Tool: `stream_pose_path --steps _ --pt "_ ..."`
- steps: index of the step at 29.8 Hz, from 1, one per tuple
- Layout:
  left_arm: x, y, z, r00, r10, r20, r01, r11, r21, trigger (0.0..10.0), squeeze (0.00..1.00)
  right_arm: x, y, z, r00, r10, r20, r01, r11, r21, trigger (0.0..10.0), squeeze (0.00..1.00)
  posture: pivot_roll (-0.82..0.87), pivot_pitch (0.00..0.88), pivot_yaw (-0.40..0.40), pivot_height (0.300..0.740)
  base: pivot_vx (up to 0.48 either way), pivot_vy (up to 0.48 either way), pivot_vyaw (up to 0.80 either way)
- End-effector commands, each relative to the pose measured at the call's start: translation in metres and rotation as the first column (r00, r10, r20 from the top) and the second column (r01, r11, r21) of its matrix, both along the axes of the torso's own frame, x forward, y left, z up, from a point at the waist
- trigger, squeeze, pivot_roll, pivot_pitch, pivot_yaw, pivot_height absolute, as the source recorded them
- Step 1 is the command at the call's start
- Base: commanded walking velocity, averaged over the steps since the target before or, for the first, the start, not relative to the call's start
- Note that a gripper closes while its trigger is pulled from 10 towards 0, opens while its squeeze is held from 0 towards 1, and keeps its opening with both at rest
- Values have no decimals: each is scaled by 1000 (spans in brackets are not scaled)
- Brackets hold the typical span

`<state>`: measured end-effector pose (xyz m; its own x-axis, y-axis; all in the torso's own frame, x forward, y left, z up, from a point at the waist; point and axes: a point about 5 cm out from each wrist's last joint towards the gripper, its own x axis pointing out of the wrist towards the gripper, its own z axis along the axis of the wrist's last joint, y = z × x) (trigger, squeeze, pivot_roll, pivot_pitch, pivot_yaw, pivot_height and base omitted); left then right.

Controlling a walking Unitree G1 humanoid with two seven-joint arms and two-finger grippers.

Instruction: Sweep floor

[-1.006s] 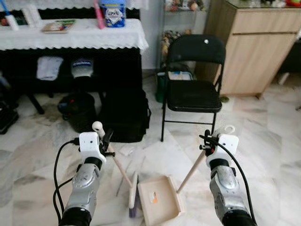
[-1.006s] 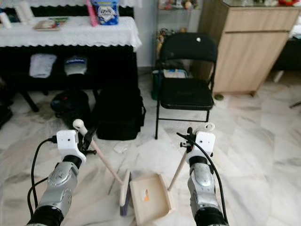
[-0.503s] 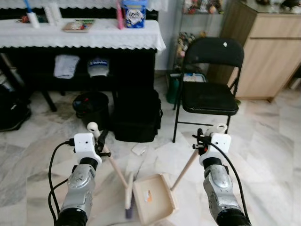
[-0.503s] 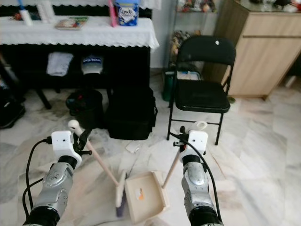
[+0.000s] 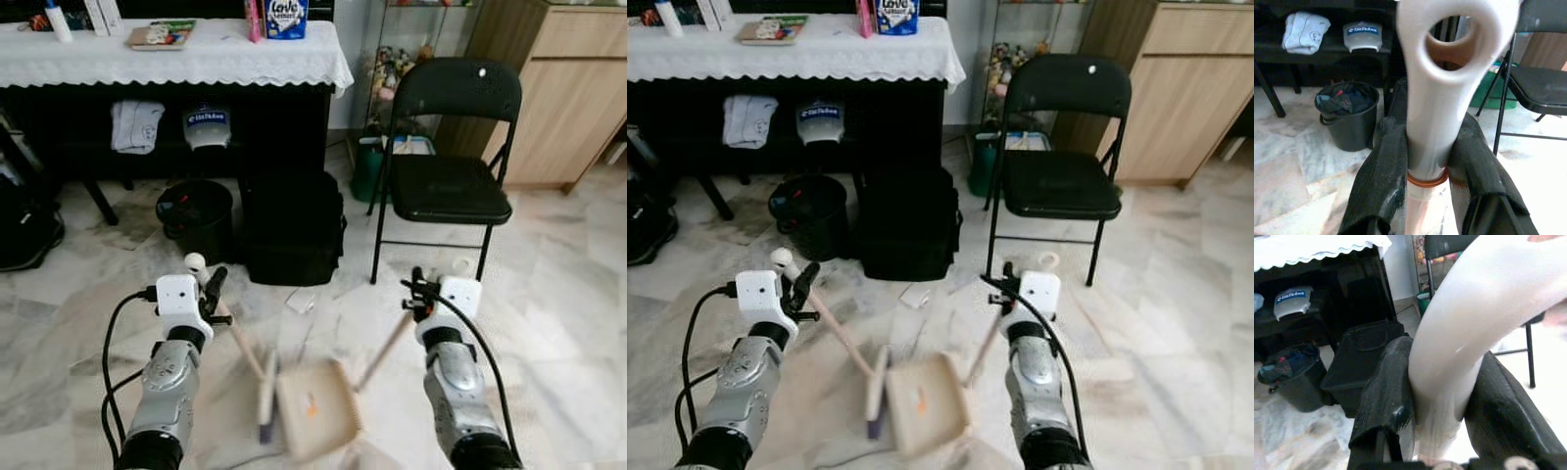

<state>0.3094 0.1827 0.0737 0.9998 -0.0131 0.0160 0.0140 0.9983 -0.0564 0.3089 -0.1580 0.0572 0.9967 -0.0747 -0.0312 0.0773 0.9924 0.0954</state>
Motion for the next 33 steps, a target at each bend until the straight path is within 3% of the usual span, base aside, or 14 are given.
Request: stream_pose_path --steps 1,18,33 --pt "2 -6 7 999 -24 40 25 1000 -12 10000 0 3 -7 8 999 -13 35 14 1000 -22 10000 0 -36 34 24 740 0 0 0" --pt "2 -5 6 1000 -8 26 8 1000 -3 10000 0 3 -8 8 999 -15 29 16 999 -34 10000 0 -38 39 23 740 0 0 0" --pt "3 -2 6 1000 10 27 -10 1000 0 10000 0 3 -8 9 999 -12 34 14 999 -36 10000 0 -38 39 23 740 308 0 0"
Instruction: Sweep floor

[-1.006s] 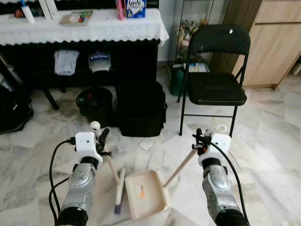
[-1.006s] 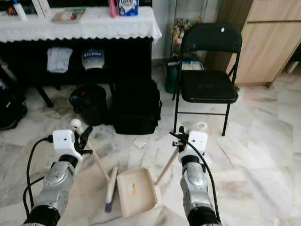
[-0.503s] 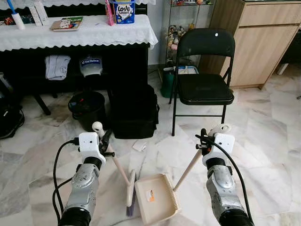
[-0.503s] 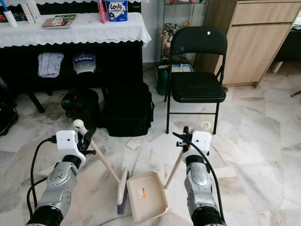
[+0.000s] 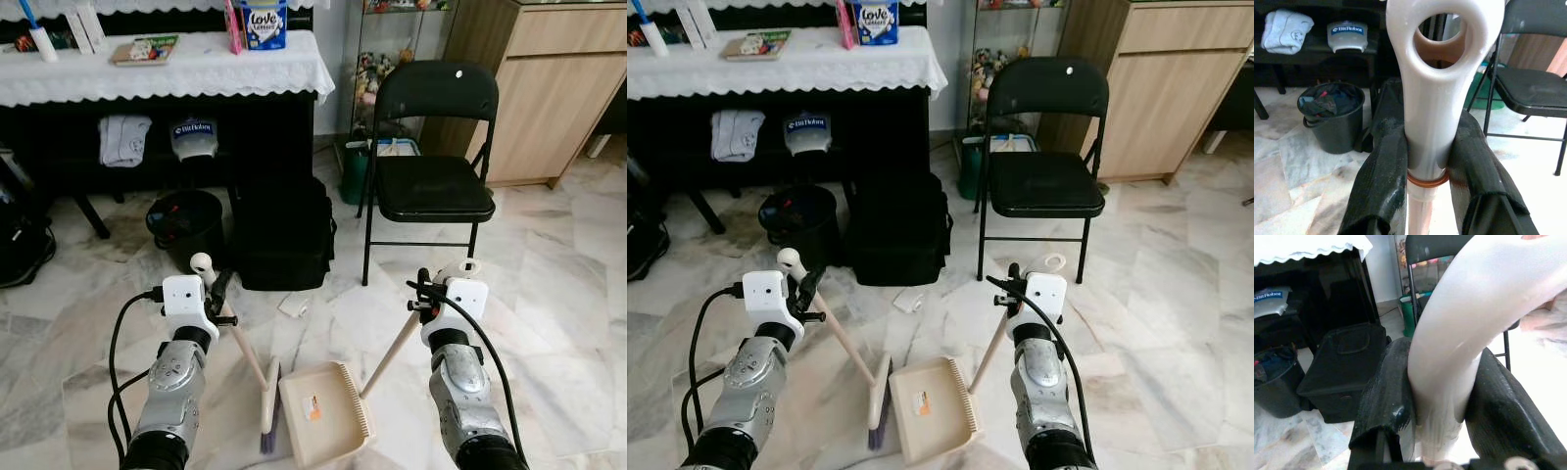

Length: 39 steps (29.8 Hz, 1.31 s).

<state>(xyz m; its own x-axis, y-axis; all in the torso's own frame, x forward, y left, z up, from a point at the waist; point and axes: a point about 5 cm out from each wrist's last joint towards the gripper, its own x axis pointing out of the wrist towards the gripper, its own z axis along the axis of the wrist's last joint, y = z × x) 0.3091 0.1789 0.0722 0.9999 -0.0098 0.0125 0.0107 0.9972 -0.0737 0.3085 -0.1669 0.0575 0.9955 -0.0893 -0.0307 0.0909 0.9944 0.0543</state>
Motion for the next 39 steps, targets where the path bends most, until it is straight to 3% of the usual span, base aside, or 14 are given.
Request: stream_pose_path --steps 1,7,39 --pt "3 2 8 999 8 32 -8 1000 17 10000 0 4 1 8 999 0 37 0 1000 4 10000 0 -38 39 23 740 330 0 0" --pt "3 6 9 999 30 39 -31 999 19 10000 0 3 -7 10 997 -69 46 68 998 15 10000 0 -38 39 23 740 331 0 0" --pt "3 8 11 998 50 49 -51 998 25 10000 0 3 -4 9 998 -44 47 44 999 -5 10000 0 -38 45 21 740 330 0 0"
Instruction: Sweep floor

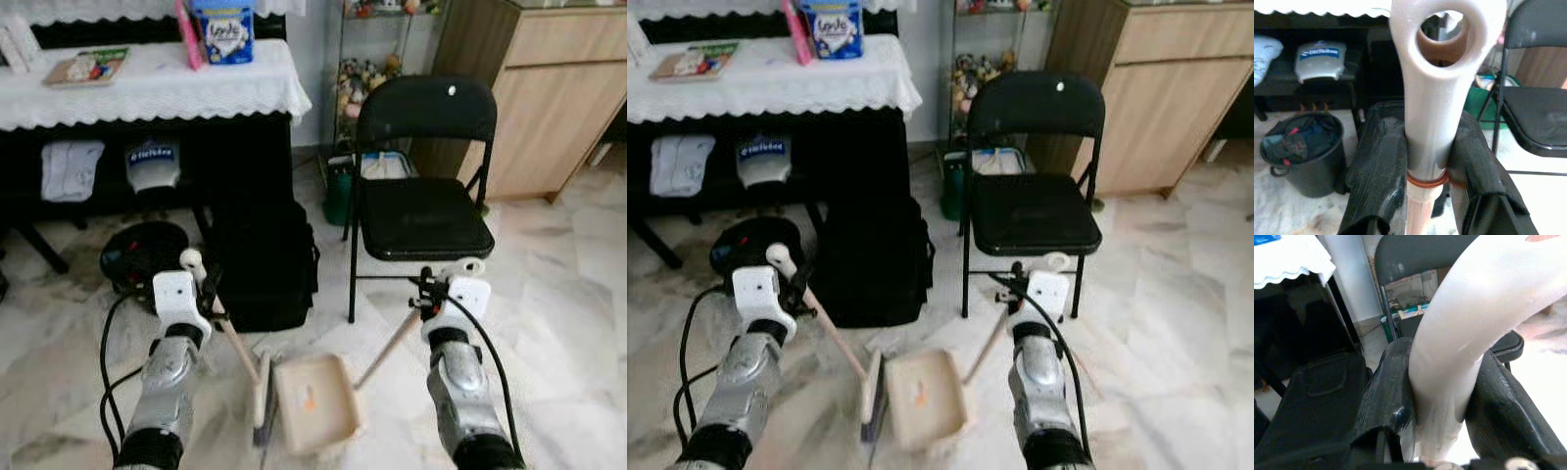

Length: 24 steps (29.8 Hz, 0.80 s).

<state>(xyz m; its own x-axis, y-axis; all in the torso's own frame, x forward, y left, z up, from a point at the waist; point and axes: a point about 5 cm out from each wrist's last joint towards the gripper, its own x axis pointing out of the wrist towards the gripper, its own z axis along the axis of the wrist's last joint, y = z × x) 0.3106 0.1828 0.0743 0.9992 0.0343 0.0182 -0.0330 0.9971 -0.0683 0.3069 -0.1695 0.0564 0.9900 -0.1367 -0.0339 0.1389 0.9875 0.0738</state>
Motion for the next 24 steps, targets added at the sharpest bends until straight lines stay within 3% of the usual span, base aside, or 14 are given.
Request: stream_pose_path --steps 1,7,16,24 --pt "2 4 9 999 9 44 -10 1000 23 10000 0 5 0 11 999 19 49 -17 999 -41 10000 0 -38 45 21 740 337 0 0" --pt "2 6 10 999 15 49 -16 1000 23 10000 0 4 6 12 997 47 57 -45 998 -42 10000 0 -37 44 22 740 344 0 621" --pt "2 6 10 999 17 52 -18 999 26 10000 0 4 3 11 998 36 54 -34 999 -27 10000 0 -36 42 22 740 343 0 0" --pt "4 6 14 998 2 70 -3 1000 19 10000 0 5 6 11 998 46 53 -45 999 -19 10000 0 -34 32 25 740 0 0 0"
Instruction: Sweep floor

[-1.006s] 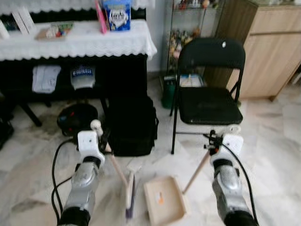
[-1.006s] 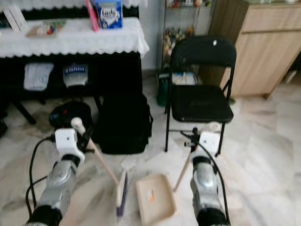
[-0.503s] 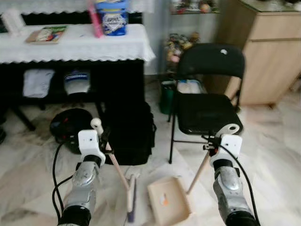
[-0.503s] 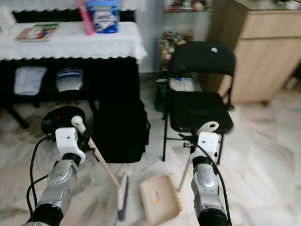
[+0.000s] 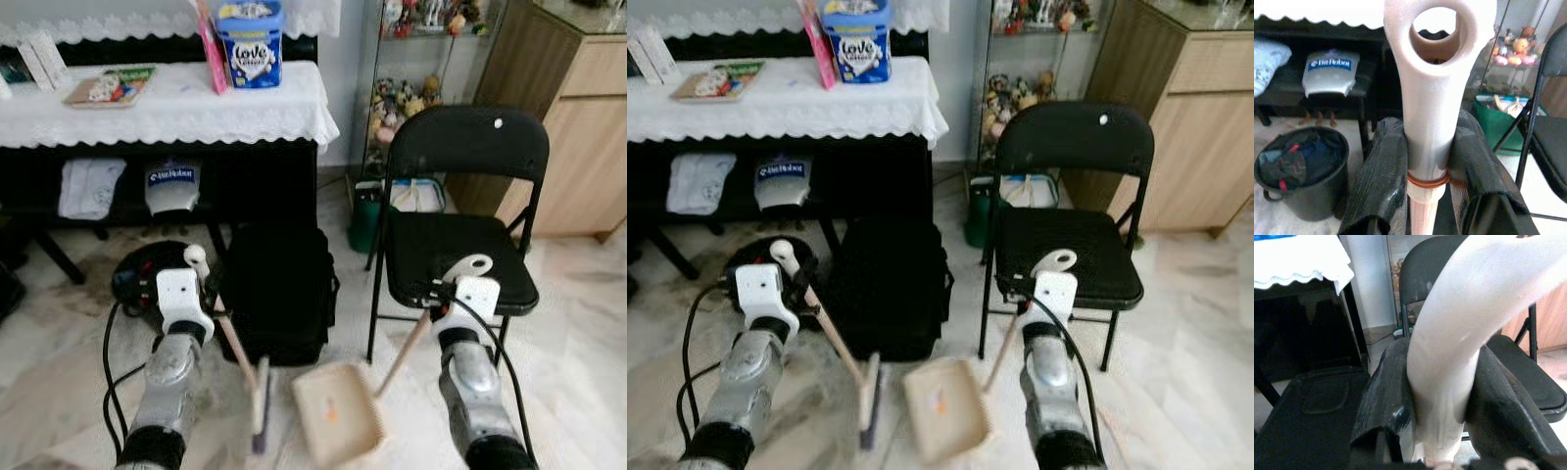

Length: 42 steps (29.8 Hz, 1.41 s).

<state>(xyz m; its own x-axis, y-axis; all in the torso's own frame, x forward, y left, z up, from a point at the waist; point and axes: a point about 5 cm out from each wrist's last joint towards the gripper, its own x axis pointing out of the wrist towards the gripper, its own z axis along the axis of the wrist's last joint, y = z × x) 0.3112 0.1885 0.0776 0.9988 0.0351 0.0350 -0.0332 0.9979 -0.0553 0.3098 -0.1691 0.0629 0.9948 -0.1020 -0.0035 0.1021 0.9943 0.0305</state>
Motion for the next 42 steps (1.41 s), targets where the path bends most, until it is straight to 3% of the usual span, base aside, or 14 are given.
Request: stream_pose_path --steps 1,7,17,23,42 --pt "4 1 11 999 1 54 -1 1000 6 10000 0 2 5 4 1000 11 27 -11 1000 29 10000 0 -34 32 25 740 0 0 0" --pt "4 0 12 998 4 62 -5 1000 9 10000 0 2 5 4 1000 7 25 -8 1000 28 10000 0 -38 35 24 740 0 0 0" --pt "4 14 29 984 81 160 -93 994 65 10000 0 -2 2 1 1000 -6 13 6 1000 22 10000 0 -37 44 25 740 0 0 0" --pt "4 18 34 975 116 190 -136 986 100 10000 0 -12 -13 -10 988 -152 -20 153 988 28 10000 0 -41 47 28 740 0 0 0" --pt "0 17 27 980 103 173 -129 980 149 10000 0 -26 -30 -30 940 -327 -95 331 943 32 10000 0 -24 32 52 740 0 0 0"
